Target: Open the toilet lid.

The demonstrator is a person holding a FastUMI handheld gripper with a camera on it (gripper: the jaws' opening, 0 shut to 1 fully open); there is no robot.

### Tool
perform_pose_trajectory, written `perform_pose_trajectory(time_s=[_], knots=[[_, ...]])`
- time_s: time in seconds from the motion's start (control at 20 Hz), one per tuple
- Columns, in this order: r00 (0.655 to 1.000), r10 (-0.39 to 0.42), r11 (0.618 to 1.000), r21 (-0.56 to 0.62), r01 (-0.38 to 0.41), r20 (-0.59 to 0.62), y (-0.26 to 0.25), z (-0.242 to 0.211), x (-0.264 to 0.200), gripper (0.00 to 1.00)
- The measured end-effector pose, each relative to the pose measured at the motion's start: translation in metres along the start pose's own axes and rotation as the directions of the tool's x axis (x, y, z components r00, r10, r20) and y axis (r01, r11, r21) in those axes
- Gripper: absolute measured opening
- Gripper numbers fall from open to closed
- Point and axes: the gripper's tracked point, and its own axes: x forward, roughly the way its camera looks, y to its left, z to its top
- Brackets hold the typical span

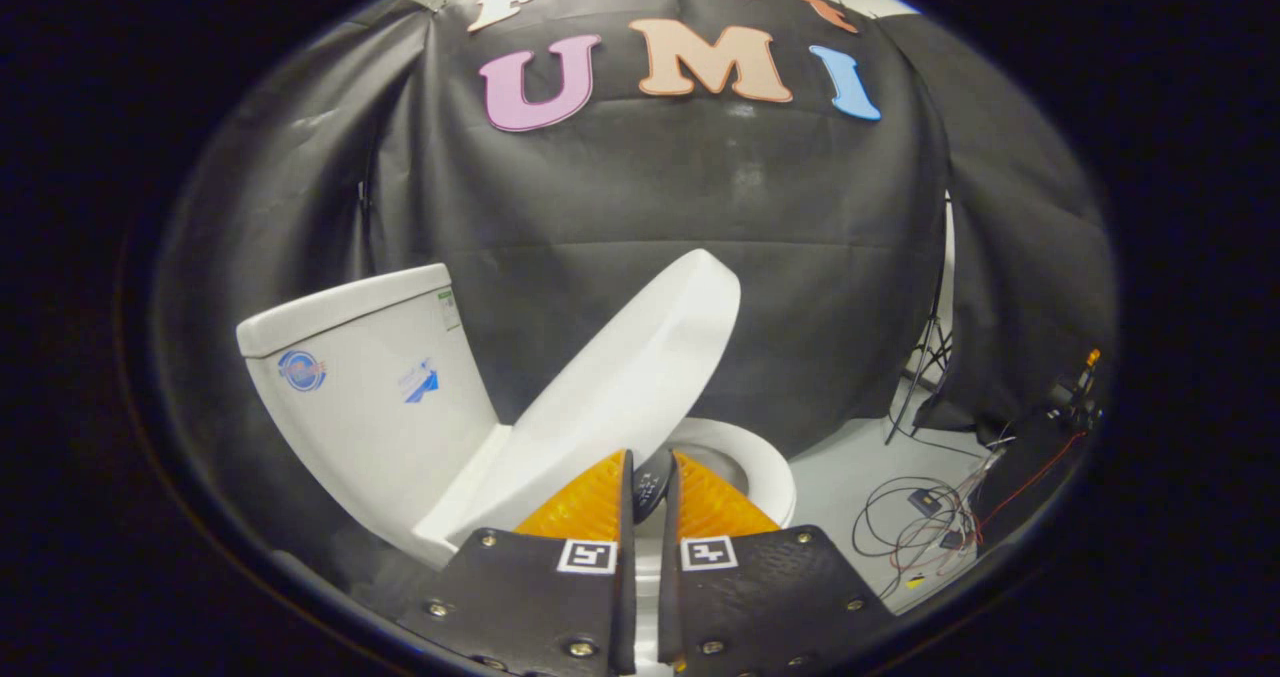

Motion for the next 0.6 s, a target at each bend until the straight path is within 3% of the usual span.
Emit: perform_pose_trajectory(time_s=[0.6], knots=[[0.999, 0.003, 1.000, -0.011, -0.003, 0.051, 0.025, 0.023, -0.005, 0.09]])
